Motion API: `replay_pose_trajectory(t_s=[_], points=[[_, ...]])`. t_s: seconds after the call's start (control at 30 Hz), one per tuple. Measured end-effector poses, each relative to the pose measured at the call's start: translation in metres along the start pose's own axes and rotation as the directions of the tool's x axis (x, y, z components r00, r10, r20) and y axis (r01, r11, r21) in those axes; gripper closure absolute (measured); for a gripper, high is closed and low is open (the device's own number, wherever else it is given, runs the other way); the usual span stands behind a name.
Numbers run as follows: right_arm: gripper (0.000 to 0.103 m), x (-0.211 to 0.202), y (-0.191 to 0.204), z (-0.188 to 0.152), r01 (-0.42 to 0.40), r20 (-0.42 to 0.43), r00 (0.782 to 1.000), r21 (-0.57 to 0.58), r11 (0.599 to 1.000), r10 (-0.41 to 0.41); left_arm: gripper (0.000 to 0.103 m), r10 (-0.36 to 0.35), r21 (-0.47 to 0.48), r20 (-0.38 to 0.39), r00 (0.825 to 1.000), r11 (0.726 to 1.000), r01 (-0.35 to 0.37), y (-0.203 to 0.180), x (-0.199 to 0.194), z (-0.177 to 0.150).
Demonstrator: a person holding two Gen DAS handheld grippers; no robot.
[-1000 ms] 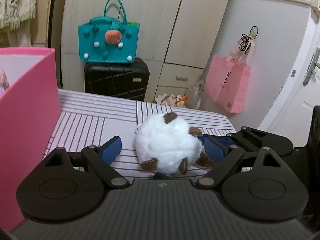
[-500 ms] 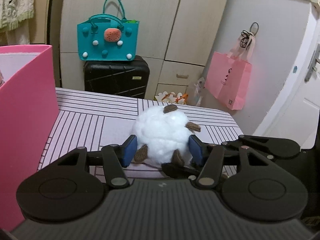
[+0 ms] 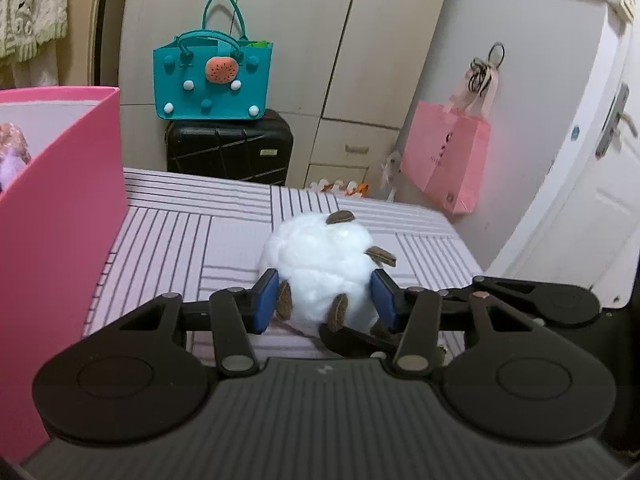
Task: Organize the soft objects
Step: 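Grasp the white sheep plush with the left gripper and lift it, then carry the sheep plush with the left gripper over the pink shoebox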
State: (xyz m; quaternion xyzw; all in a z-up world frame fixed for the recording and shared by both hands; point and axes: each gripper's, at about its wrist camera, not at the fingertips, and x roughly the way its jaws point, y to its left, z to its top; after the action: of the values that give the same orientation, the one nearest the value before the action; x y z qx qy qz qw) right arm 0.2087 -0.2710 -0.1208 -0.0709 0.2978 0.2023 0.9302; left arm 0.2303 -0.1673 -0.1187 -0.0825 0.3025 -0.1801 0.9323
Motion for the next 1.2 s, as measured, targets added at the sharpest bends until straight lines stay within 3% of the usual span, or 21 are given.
replay_pose_trajectory(t_s=[0.33,0.6,0.93,1.2], points=[[0.06,-0.037,0.031,-0.005,0.048,0.026,0.998,0.038,0.998,-0.049,0.055,-0.017,0.085,-0.014,1.0,0.996,0.018,-0.009,-0.043,-0.004],[0.06,-0.069,0.053,0.002,0.043,0.003,0.999,0.152,0.987,-0.044,0.055,-0.047,0.174,-0.063,0.997,0.983,0.057,-0.012,-0.079,-0.001],[0.06,-0.112,0.104,0.024,0.044,0.045,0.998,0.092,0.995,-0.048,0.055,-0.097,0.274,-0.068,0.993,0.955,0.112,0.0,-0.135,0.011],[0.06,-0.126,0.145,0.048,0.017,0.084,0.996,0.012,1.0,-0.018,0.055,-0.109,0.325,0.016,0.994,0.94,0.098,0.018,-0.185,0.022]])
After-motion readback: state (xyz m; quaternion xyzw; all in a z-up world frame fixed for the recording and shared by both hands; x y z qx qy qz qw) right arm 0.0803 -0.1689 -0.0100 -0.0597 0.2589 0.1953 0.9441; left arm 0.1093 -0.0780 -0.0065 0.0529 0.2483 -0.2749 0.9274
